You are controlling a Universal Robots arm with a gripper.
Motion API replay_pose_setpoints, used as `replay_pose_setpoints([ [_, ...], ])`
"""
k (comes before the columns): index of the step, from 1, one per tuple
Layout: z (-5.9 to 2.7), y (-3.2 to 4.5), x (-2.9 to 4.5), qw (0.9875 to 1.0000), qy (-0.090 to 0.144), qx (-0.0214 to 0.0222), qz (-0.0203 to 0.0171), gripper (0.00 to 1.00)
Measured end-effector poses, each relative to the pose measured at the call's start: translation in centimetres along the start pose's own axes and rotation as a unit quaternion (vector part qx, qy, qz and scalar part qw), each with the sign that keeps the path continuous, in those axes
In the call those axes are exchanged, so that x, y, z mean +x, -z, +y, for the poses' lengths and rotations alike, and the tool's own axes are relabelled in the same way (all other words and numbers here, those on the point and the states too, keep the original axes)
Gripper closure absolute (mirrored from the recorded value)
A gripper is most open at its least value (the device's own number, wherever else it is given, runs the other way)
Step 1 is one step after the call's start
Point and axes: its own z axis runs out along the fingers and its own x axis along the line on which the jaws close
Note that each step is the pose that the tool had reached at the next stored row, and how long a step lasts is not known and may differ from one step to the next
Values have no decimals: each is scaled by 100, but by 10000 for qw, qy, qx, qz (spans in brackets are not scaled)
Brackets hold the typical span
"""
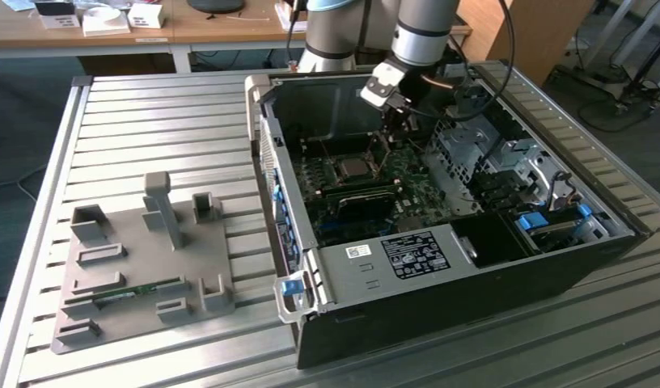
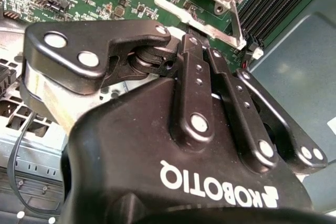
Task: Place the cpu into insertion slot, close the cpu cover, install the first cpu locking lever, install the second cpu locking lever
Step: 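Close the cpu cover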
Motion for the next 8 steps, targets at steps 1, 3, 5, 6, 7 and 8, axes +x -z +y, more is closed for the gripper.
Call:
replay_pose_setpoints([
  [1,-4,-2,0,10000,0,0,-1,90],
  [3,-6,-3,-1,10000,1,1,-2,90],
  [5,-7,-4,0,10000,0,0,-1,90],
  [6,-8,-4,0,10000,0,0,-1,90],
  [7,-8,-4,0,10000,0,0,-1,90],
  [8,-9,-4,0,10000,0,0,-1,90],
])
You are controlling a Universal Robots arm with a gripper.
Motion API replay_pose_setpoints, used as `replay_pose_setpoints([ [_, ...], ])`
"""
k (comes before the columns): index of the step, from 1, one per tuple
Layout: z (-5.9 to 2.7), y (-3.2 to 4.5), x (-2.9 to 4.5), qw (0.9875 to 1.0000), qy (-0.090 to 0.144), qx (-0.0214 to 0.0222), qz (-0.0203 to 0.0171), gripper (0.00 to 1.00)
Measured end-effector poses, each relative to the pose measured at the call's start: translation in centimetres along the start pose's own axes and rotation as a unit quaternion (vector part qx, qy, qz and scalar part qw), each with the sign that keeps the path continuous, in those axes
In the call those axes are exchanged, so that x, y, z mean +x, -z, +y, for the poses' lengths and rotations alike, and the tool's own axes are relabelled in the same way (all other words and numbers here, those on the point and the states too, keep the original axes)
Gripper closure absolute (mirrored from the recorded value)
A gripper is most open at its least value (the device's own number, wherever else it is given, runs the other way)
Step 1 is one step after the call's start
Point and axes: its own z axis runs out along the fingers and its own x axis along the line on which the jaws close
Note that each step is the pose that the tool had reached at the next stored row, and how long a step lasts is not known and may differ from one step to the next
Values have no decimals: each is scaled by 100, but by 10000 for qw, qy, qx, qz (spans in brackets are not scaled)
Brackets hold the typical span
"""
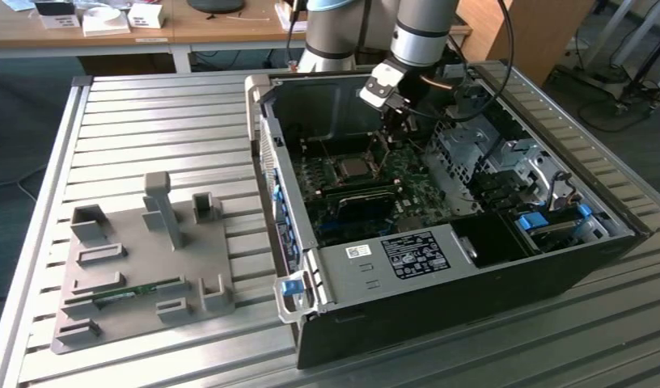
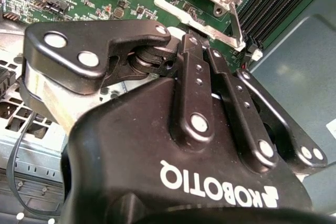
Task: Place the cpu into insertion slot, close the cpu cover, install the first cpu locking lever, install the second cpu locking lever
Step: 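Close the cpu cover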
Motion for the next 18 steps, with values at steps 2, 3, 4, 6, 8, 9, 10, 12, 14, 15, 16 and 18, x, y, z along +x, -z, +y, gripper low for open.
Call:
replay_pose_setpoints([
  [2,-1,0,0,10000,0,0,0,90],
  [3,-4,0,0,10000,-1,0,0,90],
  [4,-11,-1,0,10000,-1,0,1,90],
  [6,-37,-4,-1,10000,0,0,1,90],
  [8,-69,-6,-2,10000,0,0,0,90],
  [9,-87,-8,-2,10000,0,0,1,90],
  [10,-105,-9,-3,10000,0,0,0,90],
  [12,-141,-12,-4,10000,0,0,0,90],
  [14,-172,-15,-5,10000,0,0,0,90],
  [15,-184,-16,-5,10000,0,0,0,90],
  [16,-186,-16,-5,10000,-1,0,0,90],
  [18,-186,-16,-5,10000,0,0,0,90],
])
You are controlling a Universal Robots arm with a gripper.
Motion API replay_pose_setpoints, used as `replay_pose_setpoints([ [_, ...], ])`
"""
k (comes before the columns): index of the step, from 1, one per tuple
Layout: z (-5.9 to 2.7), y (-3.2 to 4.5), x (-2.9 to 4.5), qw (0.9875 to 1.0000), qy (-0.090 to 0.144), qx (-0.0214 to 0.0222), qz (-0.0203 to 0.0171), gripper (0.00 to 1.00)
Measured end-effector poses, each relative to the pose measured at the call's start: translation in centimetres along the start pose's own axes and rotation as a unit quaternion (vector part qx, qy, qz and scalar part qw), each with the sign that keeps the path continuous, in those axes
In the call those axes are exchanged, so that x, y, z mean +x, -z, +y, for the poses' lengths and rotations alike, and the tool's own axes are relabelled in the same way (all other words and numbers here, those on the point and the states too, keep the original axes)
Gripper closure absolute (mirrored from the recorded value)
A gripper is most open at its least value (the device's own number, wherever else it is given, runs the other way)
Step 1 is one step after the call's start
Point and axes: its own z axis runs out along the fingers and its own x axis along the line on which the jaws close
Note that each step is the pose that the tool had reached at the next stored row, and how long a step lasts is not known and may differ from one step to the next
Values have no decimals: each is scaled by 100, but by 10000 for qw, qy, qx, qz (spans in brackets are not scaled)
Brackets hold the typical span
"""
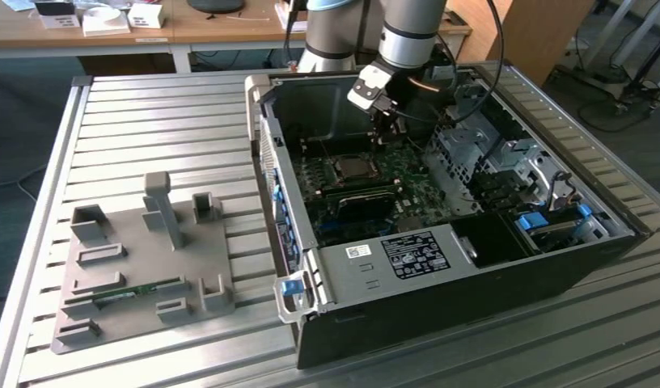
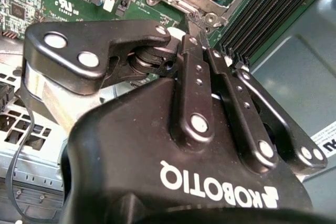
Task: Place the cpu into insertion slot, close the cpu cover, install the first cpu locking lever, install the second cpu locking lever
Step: 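Close the cpu cover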
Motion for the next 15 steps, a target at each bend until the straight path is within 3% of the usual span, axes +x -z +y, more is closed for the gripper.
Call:
replay_pose_setpoints([
  [3,-1,0,0,10000,0,3,0,90],
  [8,-1,-2,0,10000,1,75,-3,90],
  [15,-4,-3,0,10000,2,80,-2,90],
])
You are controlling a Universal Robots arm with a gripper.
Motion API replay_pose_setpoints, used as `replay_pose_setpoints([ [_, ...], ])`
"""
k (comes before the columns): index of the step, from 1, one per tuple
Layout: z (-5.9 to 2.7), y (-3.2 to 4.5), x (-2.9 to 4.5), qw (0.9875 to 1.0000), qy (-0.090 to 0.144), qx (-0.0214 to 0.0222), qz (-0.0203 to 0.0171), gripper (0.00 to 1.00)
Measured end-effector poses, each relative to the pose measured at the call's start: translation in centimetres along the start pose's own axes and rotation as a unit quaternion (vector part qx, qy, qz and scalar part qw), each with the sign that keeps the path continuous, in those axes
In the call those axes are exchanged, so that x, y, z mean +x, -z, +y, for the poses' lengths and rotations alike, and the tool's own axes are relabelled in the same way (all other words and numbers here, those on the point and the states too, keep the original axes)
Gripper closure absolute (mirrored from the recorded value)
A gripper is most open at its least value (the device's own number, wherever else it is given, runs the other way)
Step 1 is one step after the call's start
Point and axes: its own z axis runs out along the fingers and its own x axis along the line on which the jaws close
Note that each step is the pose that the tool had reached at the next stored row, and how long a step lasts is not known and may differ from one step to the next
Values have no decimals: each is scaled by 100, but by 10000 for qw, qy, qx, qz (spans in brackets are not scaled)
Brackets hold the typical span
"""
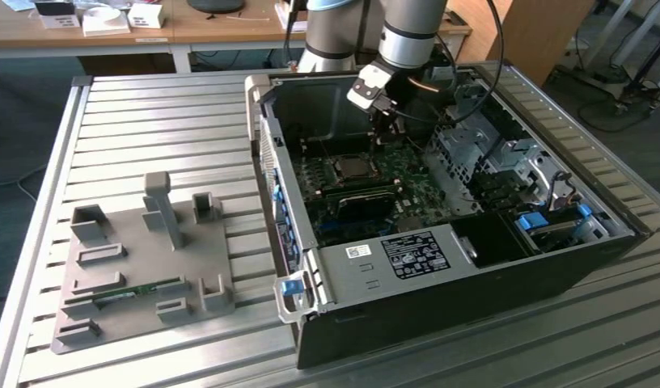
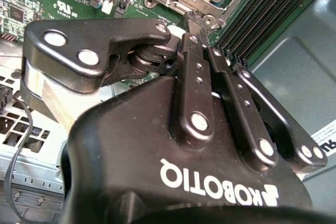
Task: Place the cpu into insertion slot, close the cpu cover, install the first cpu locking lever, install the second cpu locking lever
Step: 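Close the cpu cover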
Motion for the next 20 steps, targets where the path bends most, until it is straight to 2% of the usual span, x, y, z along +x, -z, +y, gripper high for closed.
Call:
replay_pose_setpoints([
  [2,-15,-1,-1,10000,0,0,0,90],
  [20,-406,-38,-11,10000,-7,-1,-36,90],
])
